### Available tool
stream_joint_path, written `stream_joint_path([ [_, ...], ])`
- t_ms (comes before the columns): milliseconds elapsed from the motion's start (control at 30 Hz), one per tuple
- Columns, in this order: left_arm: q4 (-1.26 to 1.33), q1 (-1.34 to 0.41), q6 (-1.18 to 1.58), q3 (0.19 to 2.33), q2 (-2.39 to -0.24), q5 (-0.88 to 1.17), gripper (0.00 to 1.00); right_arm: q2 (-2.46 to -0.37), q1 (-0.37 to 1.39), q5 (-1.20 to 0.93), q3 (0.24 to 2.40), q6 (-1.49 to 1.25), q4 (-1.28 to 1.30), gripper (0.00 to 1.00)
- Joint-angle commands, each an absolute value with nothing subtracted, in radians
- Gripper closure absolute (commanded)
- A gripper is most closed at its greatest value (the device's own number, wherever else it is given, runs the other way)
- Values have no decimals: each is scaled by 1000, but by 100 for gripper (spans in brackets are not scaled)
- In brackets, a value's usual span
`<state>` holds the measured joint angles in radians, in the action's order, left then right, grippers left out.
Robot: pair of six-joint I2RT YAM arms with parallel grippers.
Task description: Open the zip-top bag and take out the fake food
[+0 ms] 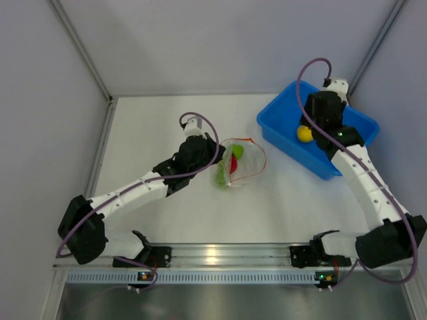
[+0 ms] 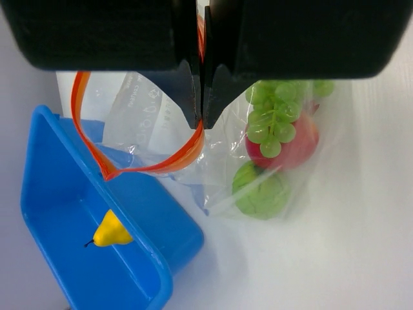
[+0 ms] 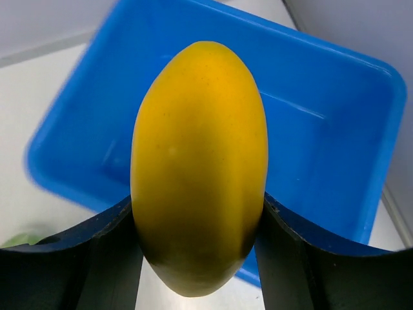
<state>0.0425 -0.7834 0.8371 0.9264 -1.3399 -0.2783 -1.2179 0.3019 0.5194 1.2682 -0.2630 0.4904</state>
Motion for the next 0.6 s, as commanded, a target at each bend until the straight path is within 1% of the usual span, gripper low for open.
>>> stream_joint_path([
  [0,28,-776,807,925,-1263,-288,100,-1357,142,476,1327,-276,572,54],
  [100,5,-776,793,934,-1240,-287,100,-1443,40,399,1316,-308,565,51],
  [267,-32,-775,770,951,-1223,-269,100,-1528,-35,399,1287,-324,548,49],
  [333,-35,-775,765,962,-1213,-241,100,-1545,-48,384,1279,-318,543,46],
  [367,-37,-775,764,965,-1210,-229,100,-1551,-48,379,1282,-314,551,41],
  [433,-37,-775,761,971,-1204,-207,100,-1554,-48,368,1293,-314,560,39],
  [467,-37,-775,761,977,-1206,-203,100,-1545,-48,364,1293,-316,563,17],
  [500,-37,-775,761,980,-1203,-196,100,-1537,-48,353,1292,-313,561,1],
  [567,-35,-775,759,992,-1209,-180,100,-1508,-48,339,1293,-311,564,1],
])
